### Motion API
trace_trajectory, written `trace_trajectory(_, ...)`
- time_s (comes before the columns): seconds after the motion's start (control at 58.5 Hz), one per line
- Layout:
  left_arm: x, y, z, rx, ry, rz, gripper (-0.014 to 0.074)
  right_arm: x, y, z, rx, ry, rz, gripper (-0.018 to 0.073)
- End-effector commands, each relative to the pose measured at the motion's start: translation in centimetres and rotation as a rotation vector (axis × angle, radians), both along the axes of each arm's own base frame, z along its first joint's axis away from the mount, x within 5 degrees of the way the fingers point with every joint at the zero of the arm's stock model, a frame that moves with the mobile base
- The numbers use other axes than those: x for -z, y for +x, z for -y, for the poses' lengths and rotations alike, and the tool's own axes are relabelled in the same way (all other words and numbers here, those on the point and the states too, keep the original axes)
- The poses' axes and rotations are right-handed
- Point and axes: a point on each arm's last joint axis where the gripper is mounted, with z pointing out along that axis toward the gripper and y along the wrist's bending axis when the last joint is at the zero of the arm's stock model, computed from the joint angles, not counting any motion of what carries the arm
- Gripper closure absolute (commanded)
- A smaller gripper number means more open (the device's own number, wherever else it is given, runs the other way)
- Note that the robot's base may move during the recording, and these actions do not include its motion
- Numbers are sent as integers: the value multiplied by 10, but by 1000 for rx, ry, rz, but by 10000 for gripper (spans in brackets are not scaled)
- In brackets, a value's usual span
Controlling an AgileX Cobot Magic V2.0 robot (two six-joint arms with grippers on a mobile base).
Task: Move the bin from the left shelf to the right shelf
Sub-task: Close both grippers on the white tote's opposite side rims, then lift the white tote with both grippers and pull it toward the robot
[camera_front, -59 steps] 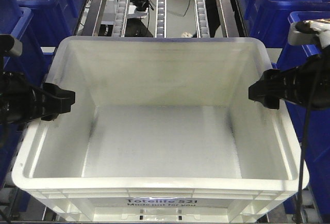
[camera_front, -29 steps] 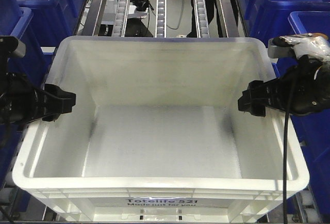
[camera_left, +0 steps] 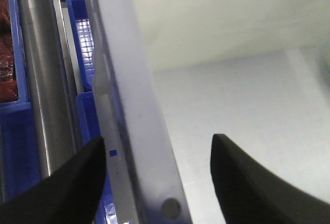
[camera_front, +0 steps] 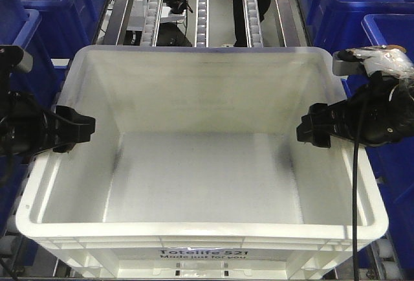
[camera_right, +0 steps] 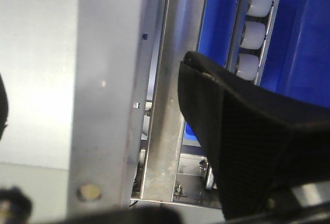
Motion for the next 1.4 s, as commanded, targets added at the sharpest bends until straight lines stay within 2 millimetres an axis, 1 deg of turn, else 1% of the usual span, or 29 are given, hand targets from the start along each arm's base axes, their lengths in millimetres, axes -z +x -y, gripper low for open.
trace_trajectory(0.0,-11,4,2,-15,-32,48,175,-19,2,0,3,19,101,-27)
trace_trajectory(0.222,-5,6,3,-8,-25,10,175,-18,2,0,3,18,99,-15)
trace_trajectory(0.325,-4,7,3,-8,-25,9,175,-18,2,0,2,18,97,46)
trace_trajectory(0.393,-4,7,3,-8,-25,9,175,-18,2,0,2,18,98,116)
trace_trajectory(0.41,-4,7,3,-8,-25,9,175,-18,2,0,2,18,98,156)
trace_trajectory(0.495,-4,7,3,-7,-24,9,175,-18,2,0,2,18,98,284)
trace_trajectory(0.547,-4,7,3,-6,-22,10,181,-18,2,0,2,18,98,394)
trace_trajectory(0.564,-4,7,3,-6,-23,11,185,-18,2,0,2,18,98,407)
trace_trajectory(0.581,-4,7,3,-6,-23,11,193,-18,2,0,2,18,98,430)
trace_trajectory(0.598,-4,7,3,-6,-23,11,200,-18,2,0,3,18,99,477)
trace_trajectory(0.666,-4,7,3,-7,-23,14,257,-19,2,0,2,18,101,574)
trace_trajectory(0.7,-5,7,3,-8,-23,15,289,-19,2,0,2,19,103,573)
trace_trajectory(0.854,-5,7,3,-8,-23,16,546,-19,3,0,2,21,108,568)
trace_trajectory(0.905,-5,7,3,-8,-23,19,606,-19,3,0,2,21,108,567)
trace_trajectory(1.281,-6,8,3,-13,-26,32,603,-20,3,-1,-9,21,121,567)
trace_trajectory(1.384,-11,5,3,-18,-49,47,603,-21,4,-2,-7,44,131,567)
